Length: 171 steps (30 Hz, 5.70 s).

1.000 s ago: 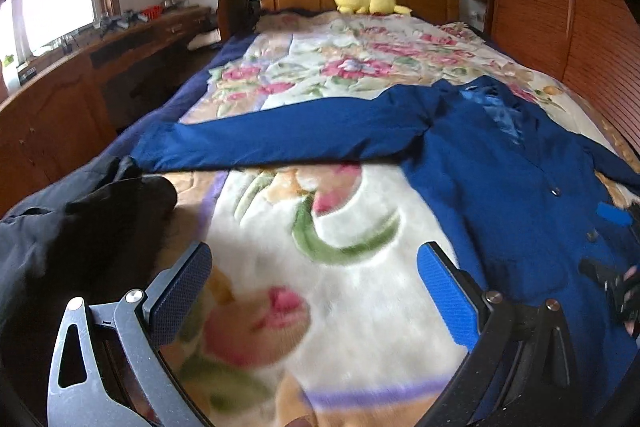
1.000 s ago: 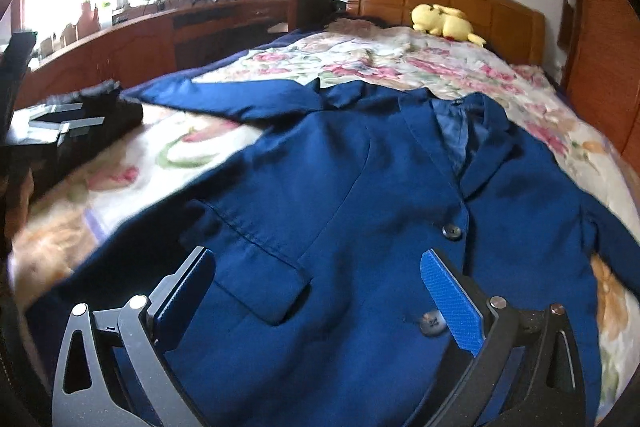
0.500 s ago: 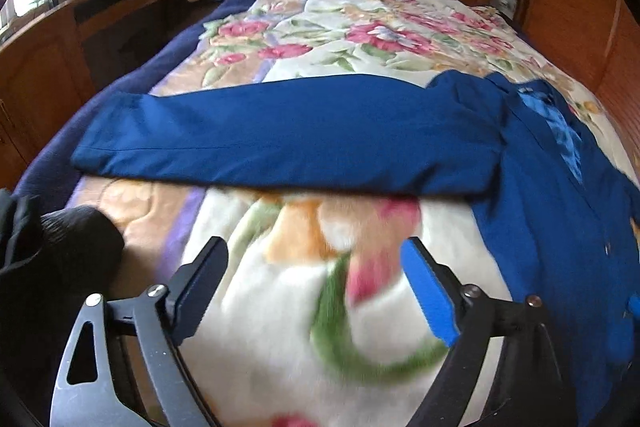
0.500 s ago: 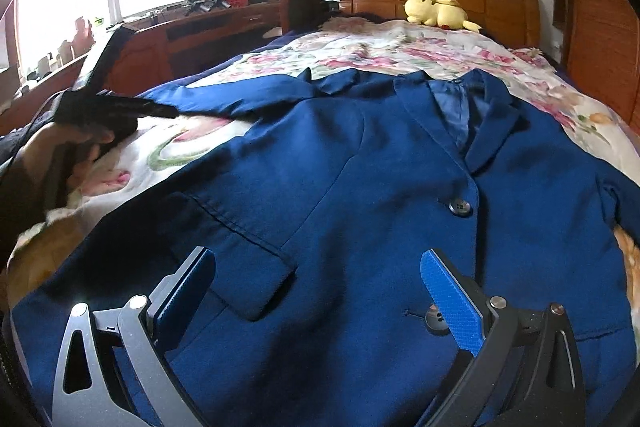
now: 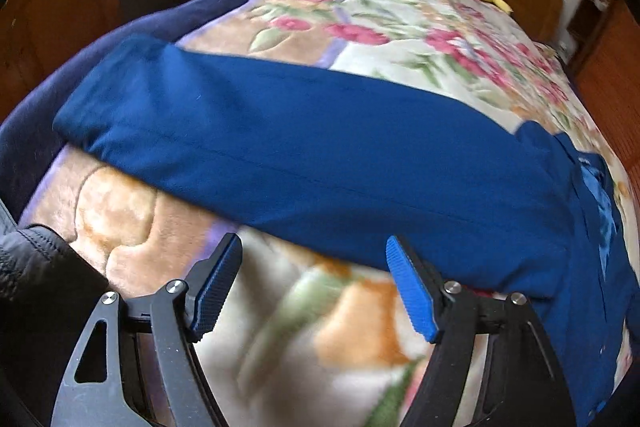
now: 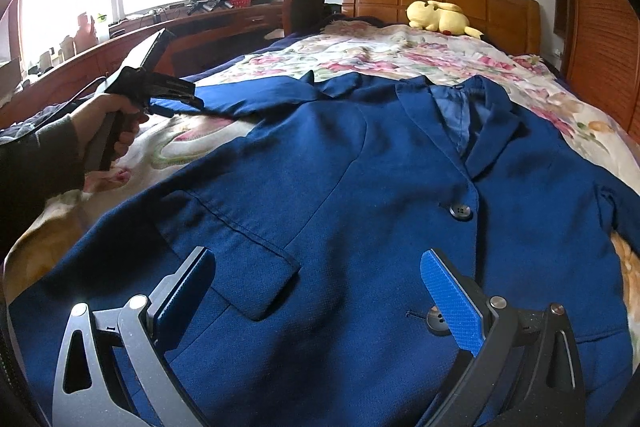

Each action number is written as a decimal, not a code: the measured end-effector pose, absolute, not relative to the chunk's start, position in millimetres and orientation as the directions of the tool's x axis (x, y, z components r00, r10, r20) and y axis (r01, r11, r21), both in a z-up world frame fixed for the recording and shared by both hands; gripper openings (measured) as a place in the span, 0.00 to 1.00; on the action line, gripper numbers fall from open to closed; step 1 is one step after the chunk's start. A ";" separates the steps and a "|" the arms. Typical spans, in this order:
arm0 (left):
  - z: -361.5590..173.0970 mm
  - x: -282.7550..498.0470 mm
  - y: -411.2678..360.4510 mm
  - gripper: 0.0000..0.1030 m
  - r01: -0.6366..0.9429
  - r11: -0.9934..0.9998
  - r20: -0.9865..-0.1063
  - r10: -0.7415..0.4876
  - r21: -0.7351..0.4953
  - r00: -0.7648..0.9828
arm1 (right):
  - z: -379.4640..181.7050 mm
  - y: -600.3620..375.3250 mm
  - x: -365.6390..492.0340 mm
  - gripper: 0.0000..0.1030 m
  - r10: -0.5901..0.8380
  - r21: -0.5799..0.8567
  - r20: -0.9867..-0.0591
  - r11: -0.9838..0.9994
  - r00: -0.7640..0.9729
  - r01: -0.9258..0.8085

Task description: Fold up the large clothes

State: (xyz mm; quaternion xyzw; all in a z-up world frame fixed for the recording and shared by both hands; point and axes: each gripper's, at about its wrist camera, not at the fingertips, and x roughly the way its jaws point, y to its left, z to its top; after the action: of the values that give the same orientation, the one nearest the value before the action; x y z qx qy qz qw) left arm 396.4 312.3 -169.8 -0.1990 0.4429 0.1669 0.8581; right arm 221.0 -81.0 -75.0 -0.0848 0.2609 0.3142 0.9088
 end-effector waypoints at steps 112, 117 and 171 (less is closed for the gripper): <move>-76.0 181.3 135.9 0.35 0.046 0.994 -0.616 -0.096 -0.097 0.782 | -58.0 -34.4 349.5 0.20 0.289 -0.136 -0.650 0.866 0.703 -0.482; -80.2 187.7 120.3 0.34 0.065 0.993 -0.626 -0.112 -0.097 0.772 | -47.6 -32.0 338.8 0.51 0.263 -0.200 -0.606 0.863 0.751 -0.464; -50.8 192.3 52.2 0.35 0.178 0.980 -0.578 -0.199 -0.093 0.791 | -17.7 -152.4 244.4 0.06 0.368 -0.025 -0.497 0.899 0.786 -0.436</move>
State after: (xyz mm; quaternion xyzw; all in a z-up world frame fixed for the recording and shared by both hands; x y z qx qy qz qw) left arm 192.3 52.2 -50.8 -0.0167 0.3072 -0.0996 0.9463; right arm 244.4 -152.4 -17.7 -0.0695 0.2480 0.2133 0.9424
